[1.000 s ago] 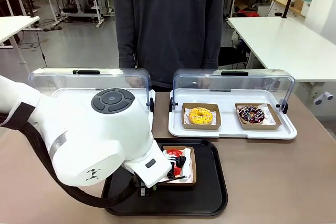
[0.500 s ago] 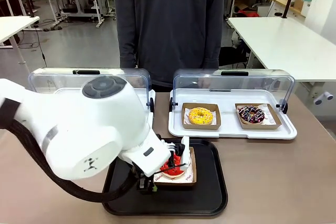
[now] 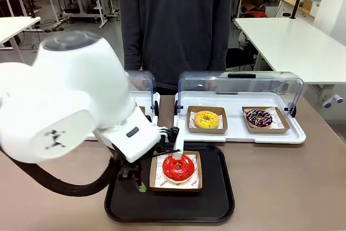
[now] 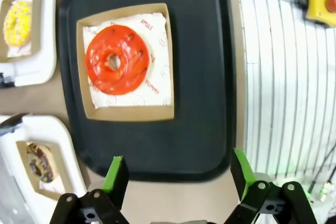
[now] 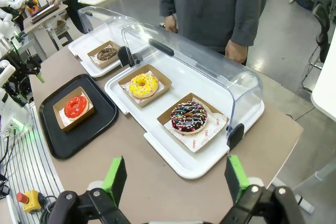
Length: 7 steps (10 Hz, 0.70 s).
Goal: Move the first donut from the left to the tray.
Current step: Pick up the Paper togo box containing the Donut indicated by the person and place it on the Handle tray.
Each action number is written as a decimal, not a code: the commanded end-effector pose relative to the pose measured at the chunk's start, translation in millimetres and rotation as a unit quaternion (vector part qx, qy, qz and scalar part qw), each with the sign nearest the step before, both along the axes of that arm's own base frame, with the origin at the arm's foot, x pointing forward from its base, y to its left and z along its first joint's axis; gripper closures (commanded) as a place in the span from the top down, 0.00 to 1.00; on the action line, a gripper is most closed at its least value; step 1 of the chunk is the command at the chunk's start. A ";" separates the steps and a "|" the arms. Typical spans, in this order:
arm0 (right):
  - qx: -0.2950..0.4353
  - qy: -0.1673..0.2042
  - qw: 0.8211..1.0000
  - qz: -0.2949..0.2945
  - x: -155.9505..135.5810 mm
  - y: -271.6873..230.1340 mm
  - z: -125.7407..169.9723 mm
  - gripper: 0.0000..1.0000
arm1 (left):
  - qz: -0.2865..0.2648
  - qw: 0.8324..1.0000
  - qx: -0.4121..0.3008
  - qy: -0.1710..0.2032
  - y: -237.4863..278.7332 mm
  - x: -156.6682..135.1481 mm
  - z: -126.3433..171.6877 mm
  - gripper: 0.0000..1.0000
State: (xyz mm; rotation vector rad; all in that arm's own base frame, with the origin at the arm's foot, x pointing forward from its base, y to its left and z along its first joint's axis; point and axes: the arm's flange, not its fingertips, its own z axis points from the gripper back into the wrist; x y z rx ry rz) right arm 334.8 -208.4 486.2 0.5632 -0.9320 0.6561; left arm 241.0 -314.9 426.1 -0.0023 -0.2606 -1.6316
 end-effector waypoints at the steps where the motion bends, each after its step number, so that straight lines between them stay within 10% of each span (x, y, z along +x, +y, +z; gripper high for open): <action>1: 0.004 -0.014 1.000 0.003 2.7 -0.7 2.3 1.00 | -0.009 1.000 -0.004 0.005 76.2 -52.2 -40.1 1.00; 3: 0.004 -0.014 1.000 0.003 2.7 -0.7 2.3 1.00 | 0.001 1.000 0.003 0.003 5.8 -3.8 8.9 1.00; 7: 0.004 -0.014 1.000 0.003 2.7 -0.7 2.3 1.00 | 0.001 1.000 0.003 0.003 5.8 -3.8 8.9 1.00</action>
